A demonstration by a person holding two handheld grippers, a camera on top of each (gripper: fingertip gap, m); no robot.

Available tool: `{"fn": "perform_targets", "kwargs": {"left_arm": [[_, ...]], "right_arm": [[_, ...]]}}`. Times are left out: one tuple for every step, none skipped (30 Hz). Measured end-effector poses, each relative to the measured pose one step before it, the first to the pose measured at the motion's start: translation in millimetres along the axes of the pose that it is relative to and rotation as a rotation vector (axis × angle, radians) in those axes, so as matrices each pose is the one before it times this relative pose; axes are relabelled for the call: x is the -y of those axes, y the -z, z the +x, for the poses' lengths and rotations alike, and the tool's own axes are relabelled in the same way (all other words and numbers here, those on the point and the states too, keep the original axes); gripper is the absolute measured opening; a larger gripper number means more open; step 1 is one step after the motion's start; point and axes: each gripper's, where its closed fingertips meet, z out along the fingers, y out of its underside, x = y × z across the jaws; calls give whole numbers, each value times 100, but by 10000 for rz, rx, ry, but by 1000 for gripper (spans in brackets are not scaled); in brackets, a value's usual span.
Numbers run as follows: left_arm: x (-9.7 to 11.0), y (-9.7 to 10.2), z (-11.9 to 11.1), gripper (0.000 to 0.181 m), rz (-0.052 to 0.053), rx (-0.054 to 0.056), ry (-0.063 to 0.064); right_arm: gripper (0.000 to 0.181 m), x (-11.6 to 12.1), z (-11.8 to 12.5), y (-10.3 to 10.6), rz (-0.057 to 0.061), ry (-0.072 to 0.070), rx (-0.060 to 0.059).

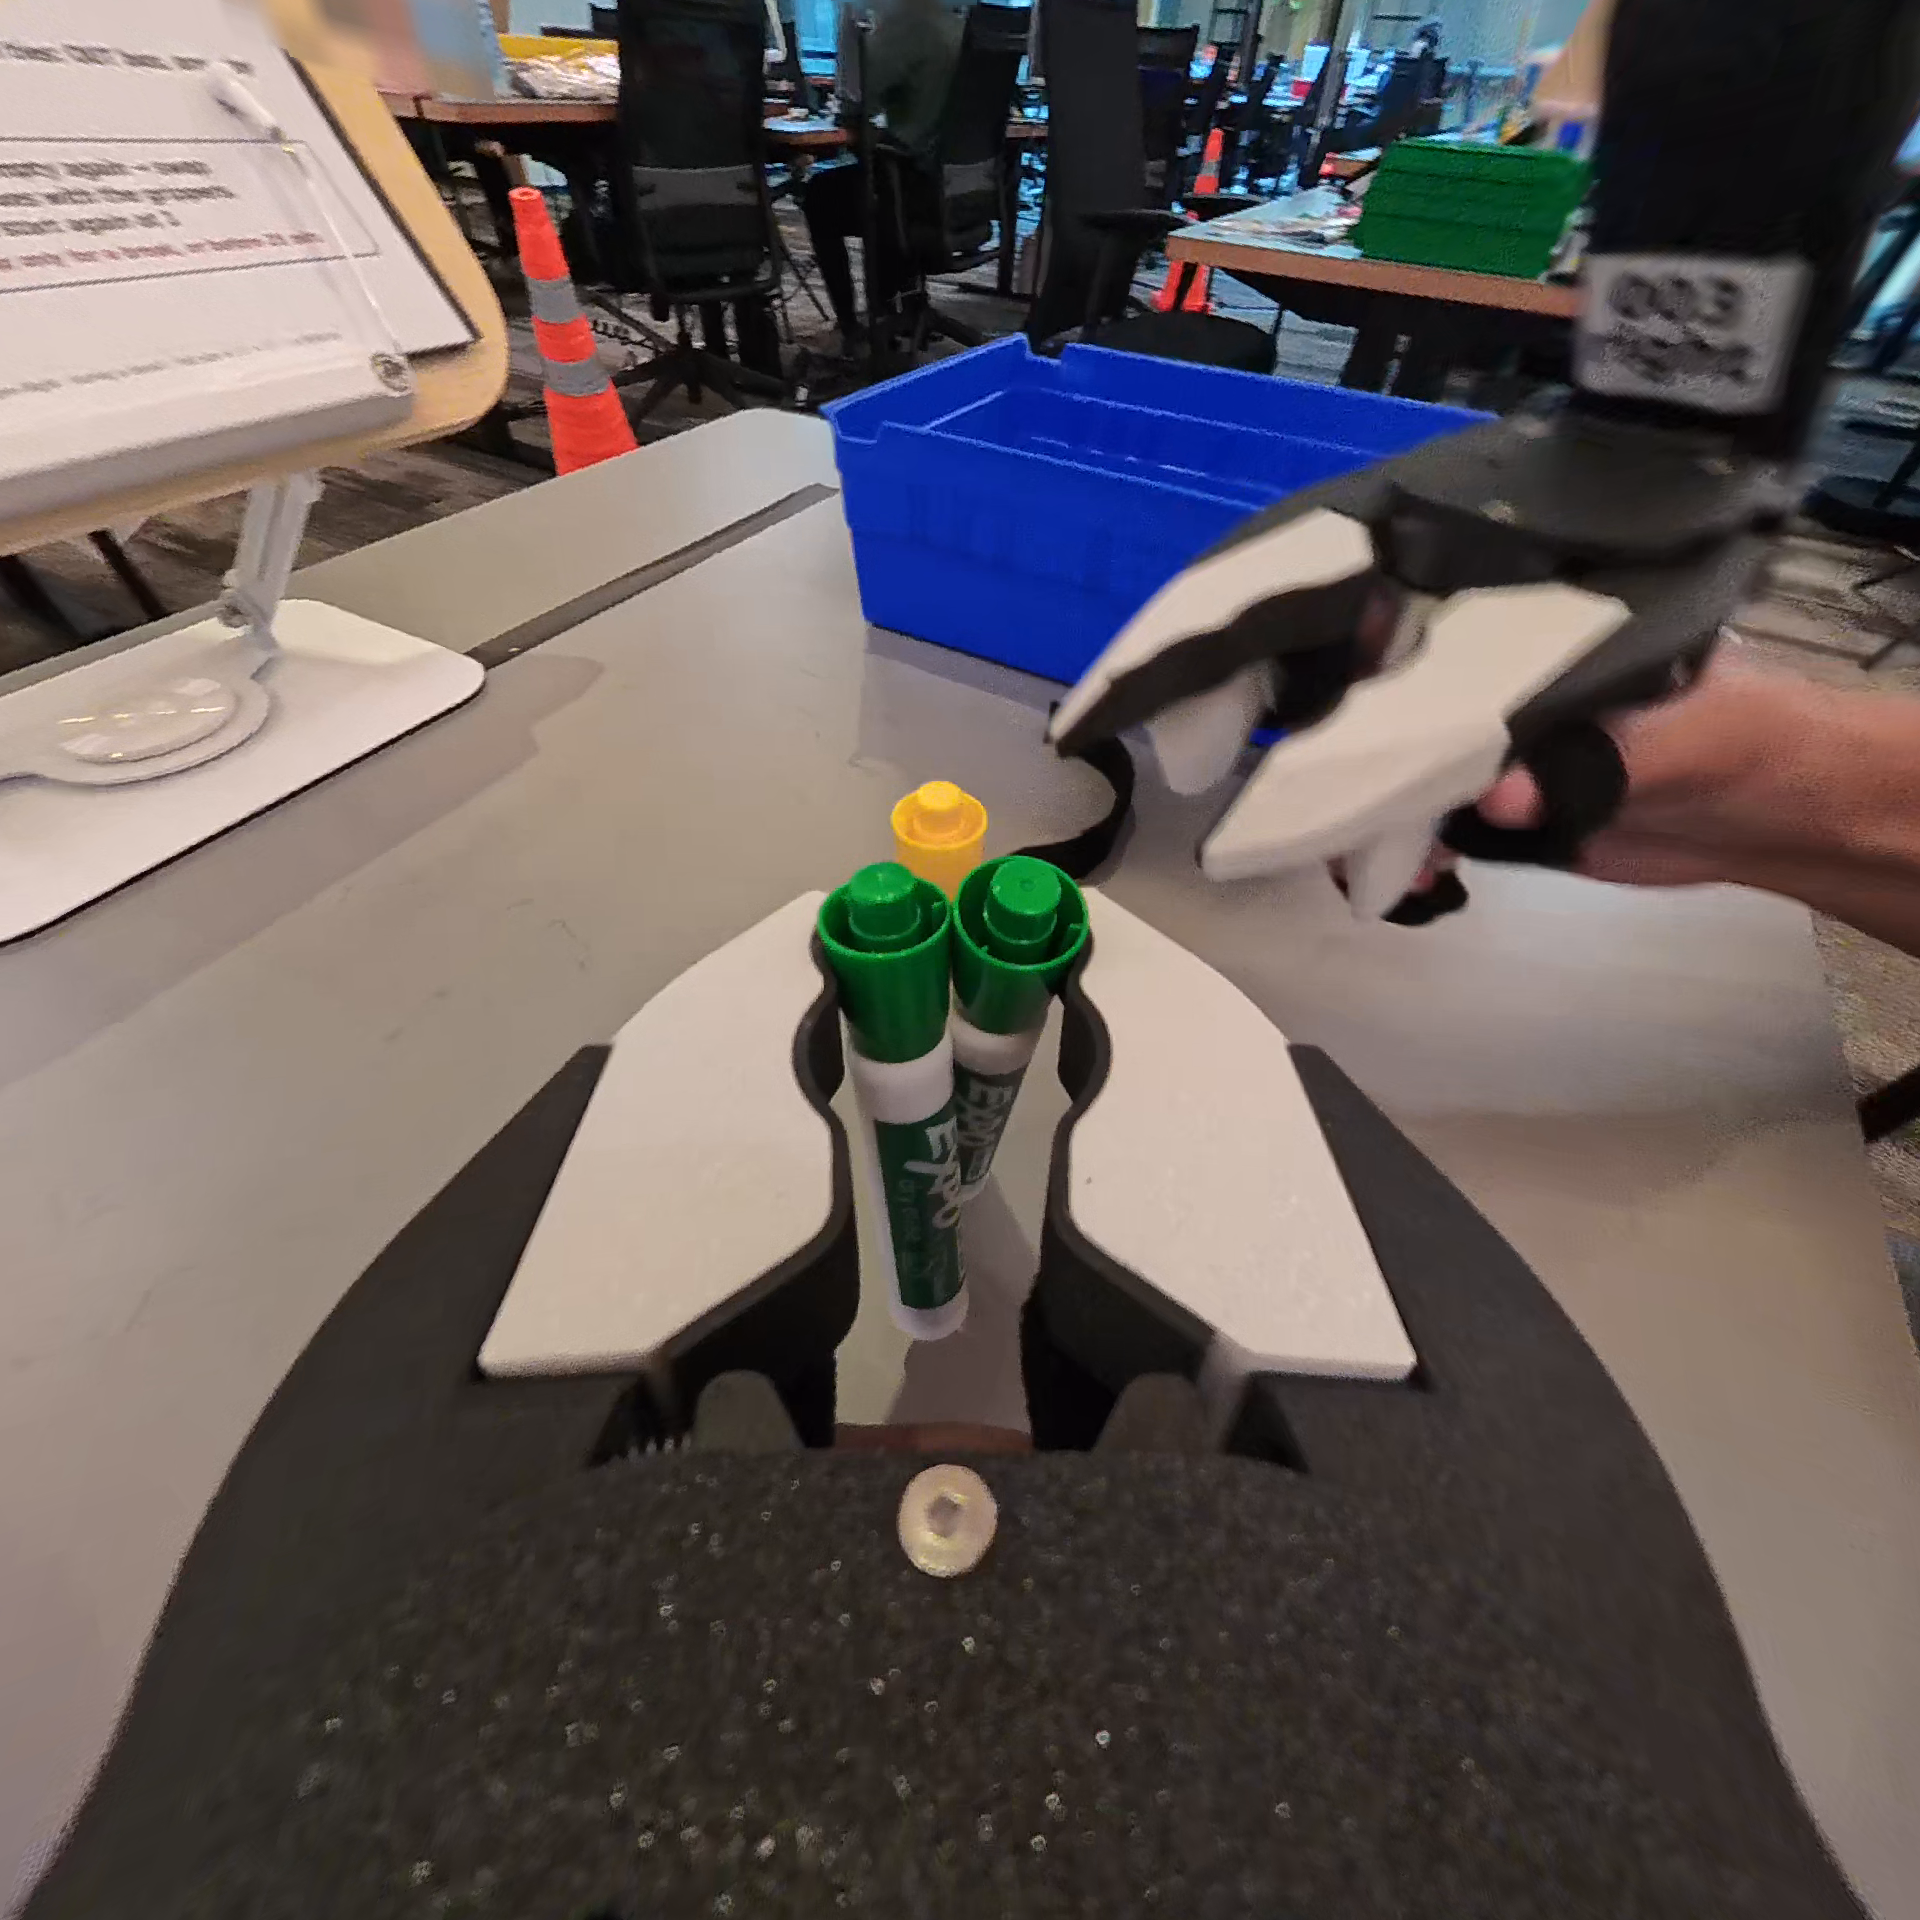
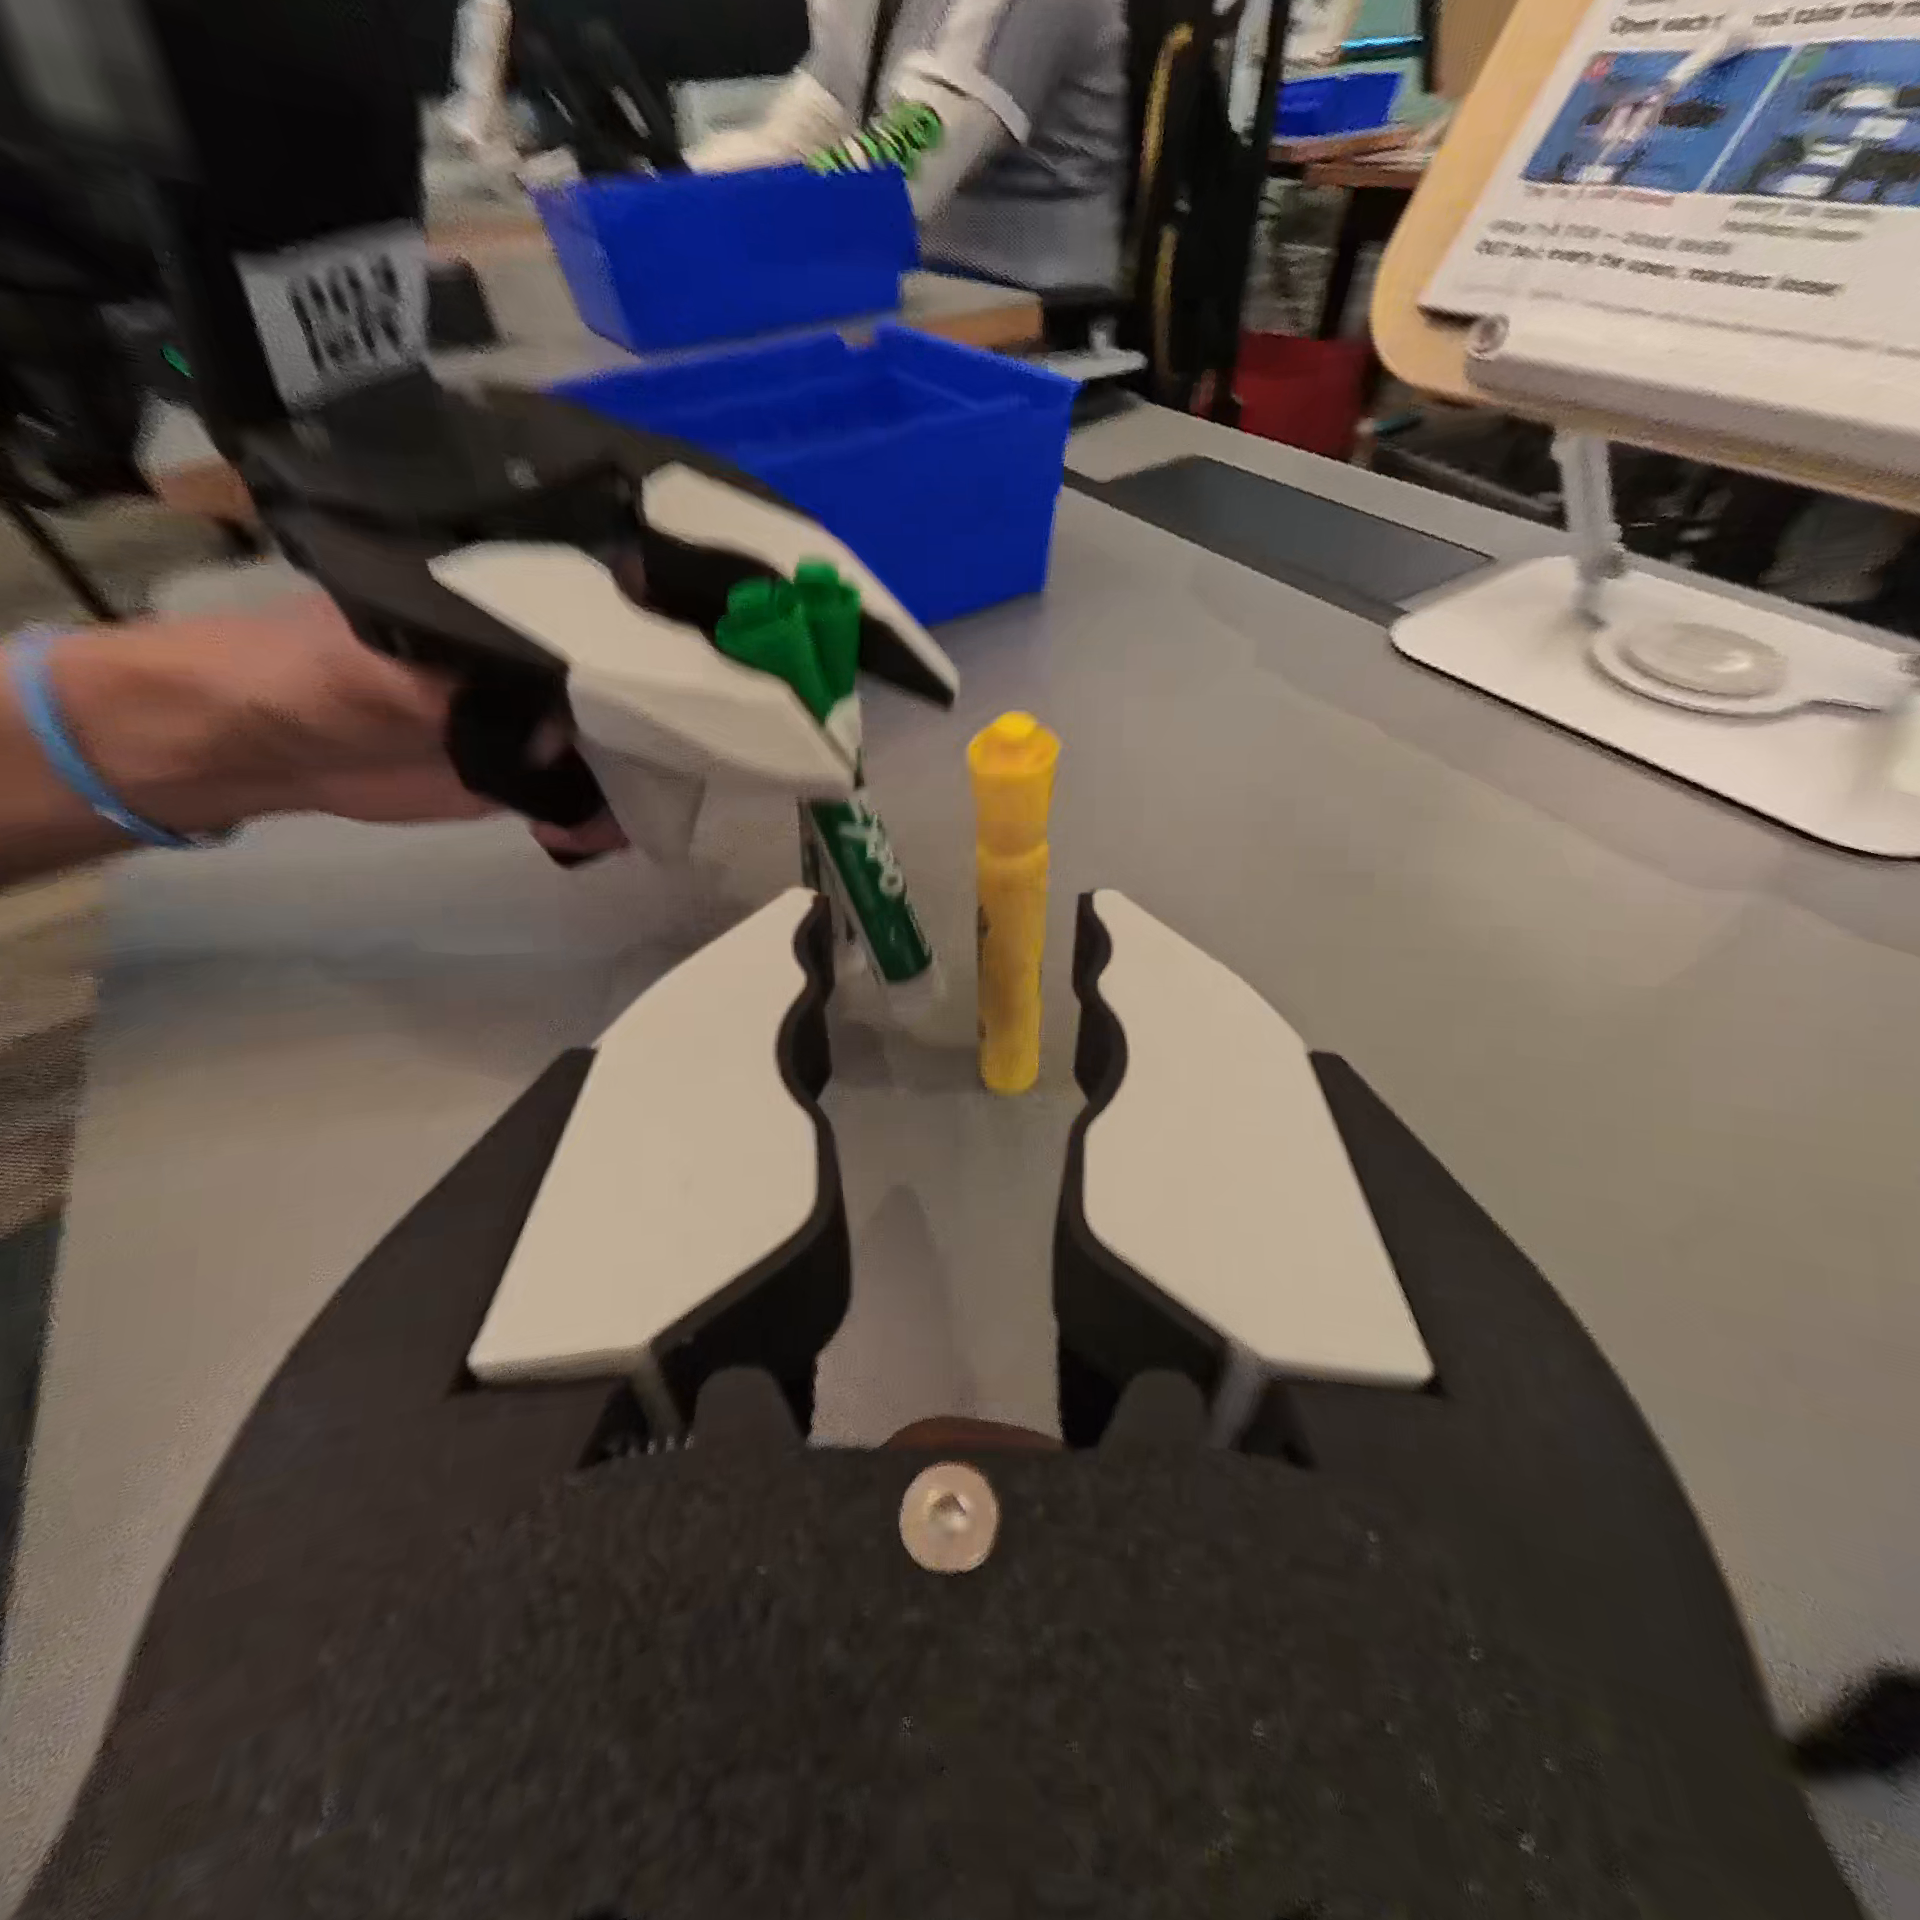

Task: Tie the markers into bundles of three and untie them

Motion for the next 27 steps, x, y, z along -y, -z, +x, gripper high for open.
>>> {"fn": "perform_targets", "kwargs": {"left_arm": [[136, 295, 68, 38, 6, 161, 65], [224, 347, 76, 37, 61, 174, 123], [349, 386, 116, 37, 133, 157, 185], [375, 387, 313, 38, 159, 13, 246], [359, 354, 556, 38, 136, -121, 284], [341, 296, 603, 38, 138, -110, 235], [320, 237, 524, 38, 151, -28, 150], [178, 140, 535, 38, 69, -50, 114], [63, 51, 494, 38, -12, -57, 118], [78, -7, 338, 37, 17, 27, 104], [58, -43, 237, 37, 16, 55, 76], [-36, -112, 232, 37, -62, 20, 55], [-120, -146, 131, 37, -113, 56, 45], [-63, -116, -21, 37, -61, 121, 26], [-21, -93, 12, 38, -10, 70, 28], [-44, -83, 100, 37, -13, -28, 59], [-59, -54, 70, 38, -13, -14, 47], [-91, -30, -24, 38, -20, 52, -8], [-78, -7, 5, 38, -25, 18, -13], [-40, 21, 38, 38, -6, -2, 8], [-11, 49, -20, 38, 14, 37, 1], [-50, 31, -27, 38, -10, 46, -20], [-141, 4, -17, 38, -65, 53, -77], [-171, 3, -35, 38, -85, 78, -122], [-121, 2, -26, 38, -60, 85, -112], [-86, 2, 10, 38, -47, 68, -112], [-57, 6, 12, 38, -45, 51, -102]], "right_arm": [[44, -705, -736, 103, -184, 332, -391], [45, -596, -698, 31, -174, 373, -438], [45, -368, -472, 34, -55, 285, -552], [45, -59, -689, -27, 55, 118, -284], [48, 30, -692, -130, 10, -26, -102], [51, -2, -649, -277, -72, -148, 7], [55, -62, -549, -373, -115, -175, 45], [61, -118, -307, -380, -143, -96, -41], [64, -66, -383, -362, -96, 16, 41], [64, -77, -475, -334, -51, 20, 107], [65, -91, -324, -317, -33, -76, 28], [65, -131, -401, -308, -57, -90, 102], [64, -142, -371, -280, -97, -77, 117], [59, -146, -92, -199, -91, -42, -49], [53, -78, 53, -109, -35, -11, -117], [48, -67, 1, -90, -18, 41, -40], [42, -170, 101, -79, -104, 32, -85], [35, -142, 111, -30, -66, 9, -74], [28, -90, -26, -32, -15, 0, 43], [22, -84, 60, 18, -9, -20, -5], [19, 19, 107, 24, 63, -18, -37], [19, -30, 30, -35, 22, 9, 25], [19, -119, 34, -89, -45, 46, 17], [19, -140, 72, -114, -44, 43, -17], [19, -73, -21, -108, -19, 26, 31], [19, -57, -22, -89, -39, 27, 21], [19, -23, -8, -49, -33, 36, 10]]}}
